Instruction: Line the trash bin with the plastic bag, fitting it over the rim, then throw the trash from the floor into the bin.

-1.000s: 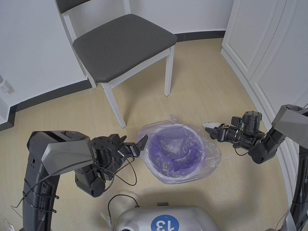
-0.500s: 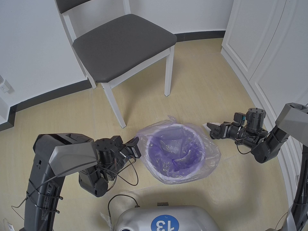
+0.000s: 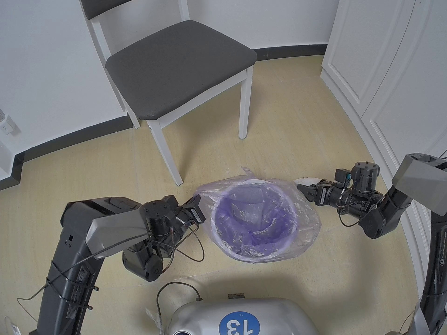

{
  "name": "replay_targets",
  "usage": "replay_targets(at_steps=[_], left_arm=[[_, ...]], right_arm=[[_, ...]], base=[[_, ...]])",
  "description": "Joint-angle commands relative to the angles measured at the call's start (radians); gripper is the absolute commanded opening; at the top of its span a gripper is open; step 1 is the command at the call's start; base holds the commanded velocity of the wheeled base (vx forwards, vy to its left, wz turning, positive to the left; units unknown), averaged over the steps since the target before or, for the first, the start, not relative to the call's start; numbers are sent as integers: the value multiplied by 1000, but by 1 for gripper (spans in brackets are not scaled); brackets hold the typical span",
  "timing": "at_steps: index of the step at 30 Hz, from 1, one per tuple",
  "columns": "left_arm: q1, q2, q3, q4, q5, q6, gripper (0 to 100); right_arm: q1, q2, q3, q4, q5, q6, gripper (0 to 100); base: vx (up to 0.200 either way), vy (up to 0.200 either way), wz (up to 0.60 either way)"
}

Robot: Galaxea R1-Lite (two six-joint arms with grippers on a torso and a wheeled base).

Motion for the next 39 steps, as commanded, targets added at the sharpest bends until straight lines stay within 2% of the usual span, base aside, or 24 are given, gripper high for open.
replay_targets(at_steps=[1,11,22,29,39], left_arm=[[-3,46,-74,-18,38,-23,0],[-5,108,-119,-8,39,-21,0],[-11,143,-134,25,39,-12,0],[-11,164,-137,34,41,48,0],[-11,164,-148,43,39,48,0]], right_arm=[[-1,60,-22,0,1,0,100],[-13,107,-42,3,2,-7,100],[-27,130,-37,9,2,-61,100],[-24,187,-46,9,2,-92,100],[-7,278,-98,3,-15,-93,100]], base=[[0,0,0],[0,0,0],[0,0,0],[0,0,0],[0,0,0]])
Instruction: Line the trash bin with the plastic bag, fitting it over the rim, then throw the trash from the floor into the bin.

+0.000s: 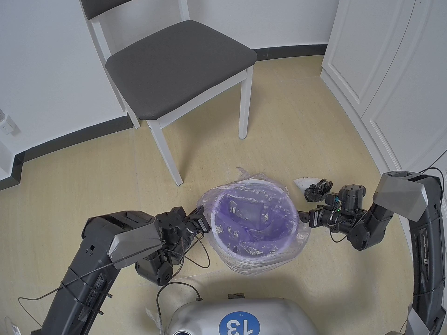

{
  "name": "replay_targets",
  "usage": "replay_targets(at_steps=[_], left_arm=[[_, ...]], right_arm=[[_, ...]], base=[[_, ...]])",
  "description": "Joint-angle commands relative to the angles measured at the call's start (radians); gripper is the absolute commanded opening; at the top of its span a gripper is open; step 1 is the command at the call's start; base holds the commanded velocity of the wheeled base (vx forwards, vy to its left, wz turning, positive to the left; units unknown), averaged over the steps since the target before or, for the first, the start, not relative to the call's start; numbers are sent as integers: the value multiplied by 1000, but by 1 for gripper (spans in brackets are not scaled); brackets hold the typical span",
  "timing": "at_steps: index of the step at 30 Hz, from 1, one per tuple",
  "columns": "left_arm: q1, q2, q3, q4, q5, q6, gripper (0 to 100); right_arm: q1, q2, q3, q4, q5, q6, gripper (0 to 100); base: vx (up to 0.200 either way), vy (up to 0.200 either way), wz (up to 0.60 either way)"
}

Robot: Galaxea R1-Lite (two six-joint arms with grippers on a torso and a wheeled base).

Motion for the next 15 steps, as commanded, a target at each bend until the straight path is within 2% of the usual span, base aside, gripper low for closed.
replay_targets(at_steps=[1,4,15], left_arm=[[0,5,-13,2,0,0,0],[0,8,-31,4,2,0,0],[8,19,-56,7,-20,0,0]], right_arm=[[18,56,-27,-1,-34,0,100],[30,79,-53,-1,-77,7,100],[36,82,-51,-16,-78,12,100]], base=[[0,0,0],[0,0,0],[0,0,0]])
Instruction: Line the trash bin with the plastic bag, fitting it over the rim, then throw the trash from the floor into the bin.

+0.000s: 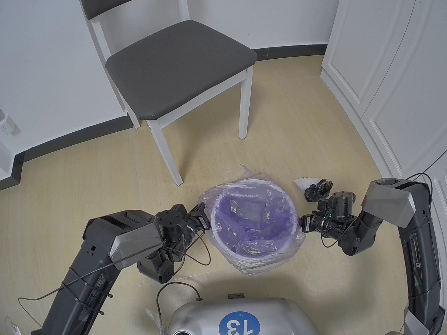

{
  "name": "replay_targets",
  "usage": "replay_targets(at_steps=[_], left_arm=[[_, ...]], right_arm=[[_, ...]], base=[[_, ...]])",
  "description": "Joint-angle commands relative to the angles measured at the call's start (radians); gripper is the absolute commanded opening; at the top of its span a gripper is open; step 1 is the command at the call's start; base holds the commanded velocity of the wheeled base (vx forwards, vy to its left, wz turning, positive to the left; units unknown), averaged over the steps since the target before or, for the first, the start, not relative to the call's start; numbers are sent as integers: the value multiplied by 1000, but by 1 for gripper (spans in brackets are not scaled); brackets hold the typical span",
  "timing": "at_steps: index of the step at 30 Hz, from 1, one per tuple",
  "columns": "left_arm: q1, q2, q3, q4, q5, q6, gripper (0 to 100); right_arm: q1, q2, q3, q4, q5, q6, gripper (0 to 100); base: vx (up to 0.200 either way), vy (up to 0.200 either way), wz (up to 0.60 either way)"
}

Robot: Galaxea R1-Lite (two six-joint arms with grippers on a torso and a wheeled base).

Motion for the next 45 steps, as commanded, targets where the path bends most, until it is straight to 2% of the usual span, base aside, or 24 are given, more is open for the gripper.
replay_targets(at_steps=[1,22,23,28,38,41,42,45], left_arm=[[4,3,-3,0,-7,-1,0],[6,-8,29,12,8,-4,0],[6,-9,32,12,9,-1,100],[10,-9,53,-22,8,52,100],[42,-80,119,-37,-9,55,100],[59,-108,159,-37,-38,58,100],[68,-131,204,-34,-69,66,100],[105,-209,316,-25,-162,180,100]], right_arm=[[1,8,6,-11,1,0,100],[3,17,29,-90,5,3,100],[3,17,30,-90,5,3,100],[3,16,30,-89,5,3,100],[3,19,32,-106,13,5,100],[1,27,35,-132,11,2,100],[0,23,53,-130,11,-9,100],[-2,-35,110,-107,11,-64,100]], base=[[0,0,0],[0,0,0],[0,0,0],[0,0,0],[0,0,0],[0,0,0],[0,0,0],[0,0,0]])
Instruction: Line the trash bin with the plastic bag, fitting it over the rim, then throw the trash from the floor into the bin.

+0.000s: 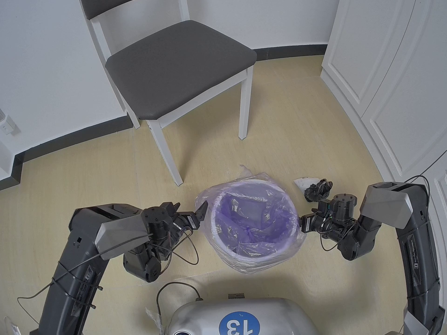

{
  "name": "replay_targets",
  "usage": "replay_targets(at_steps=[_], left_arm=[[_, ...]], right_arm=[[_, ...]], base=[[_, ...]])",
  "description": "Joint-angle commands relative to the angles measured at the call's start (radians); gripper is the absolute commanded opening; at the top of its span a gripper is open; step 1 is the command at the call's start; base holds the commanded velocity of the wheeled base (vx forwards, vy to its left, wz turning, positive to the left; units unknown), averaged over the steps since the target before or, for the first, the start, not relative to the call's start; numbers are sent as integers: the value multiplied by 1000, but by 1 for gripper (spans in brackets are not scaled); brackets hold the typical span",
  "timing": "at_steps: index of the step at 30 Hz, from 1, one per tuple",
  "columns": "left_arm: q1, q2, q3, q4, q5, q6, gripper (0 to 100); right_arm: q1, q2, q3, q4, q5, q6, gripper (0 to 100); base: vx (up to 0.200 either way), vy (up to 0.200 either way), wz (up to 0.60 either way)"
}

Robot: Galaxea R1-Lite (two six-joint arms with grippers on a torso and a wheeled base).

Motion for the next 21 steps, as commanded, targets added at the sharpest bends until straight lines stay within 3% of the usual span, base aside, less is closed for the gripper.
replay_targets(at_steps=[1,10,21], left_arm=[[54,-131,166,8,-118,126,100],[69,-204,247,9,-160,169,100],[69,-200,249,8,-160,177,100]], right_arm=[[-3,-67,73,23,0,-75,100],[-33,-73,106,27,-3,-206,100],[-48,-86,118,18,-3,-238,100]], base=[[0,0,0],[0,0,0],[0,0,0]])
